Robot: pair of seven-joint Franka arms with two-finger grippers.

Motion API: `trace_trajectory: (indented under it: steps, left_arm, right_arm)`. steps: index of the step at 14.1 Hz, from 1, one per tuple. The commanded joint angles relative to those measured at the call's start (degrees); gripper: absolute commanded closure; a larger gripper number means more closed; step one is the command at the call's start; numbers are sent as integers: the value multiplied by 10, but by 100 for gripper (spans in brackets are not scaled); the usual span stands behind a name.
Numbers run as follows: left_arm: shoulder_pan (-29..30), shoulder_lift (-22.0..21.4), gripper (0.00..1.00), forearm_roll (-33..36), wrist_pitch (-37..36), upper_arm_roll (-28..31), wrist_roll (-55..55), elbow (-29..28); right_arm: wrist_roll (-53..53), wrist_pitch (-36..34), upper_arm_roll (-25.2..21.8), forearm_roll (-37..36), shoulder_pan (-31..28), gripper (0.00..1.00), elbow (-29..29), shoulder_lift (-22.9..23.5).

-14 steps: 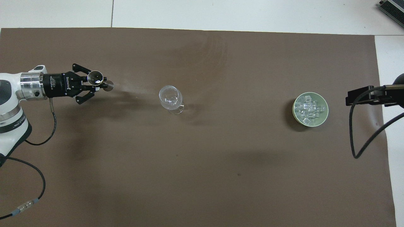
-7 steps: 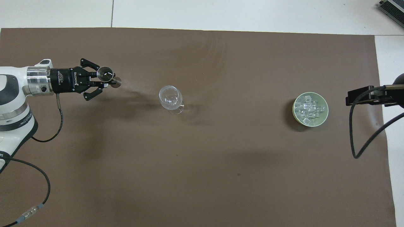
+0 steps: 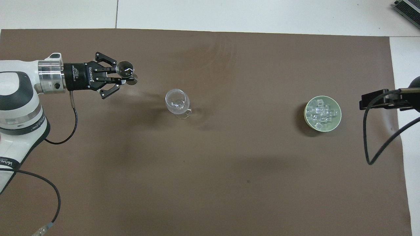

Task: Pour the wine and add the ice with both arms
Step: 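Lift the silver jigger with the left gripper, then carry the jigger with the left gripper over the clear wine glass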

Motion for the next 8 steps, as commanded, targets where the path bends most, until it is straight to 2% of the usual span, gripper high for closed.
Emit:
trace_trajectory:
  steps: [1, 8]
  left_arm:
    - [-30, -16, 100, -9, 42, 9, -8, -20]
    - [-79, -57, 100, -6, 150, 9, 19, -67]
  right_arm:
    - [9, -5, -2, 4, 3, 0, -12, -12]
    - [8, -5, -2, 4, 3, 0, -12, -12]
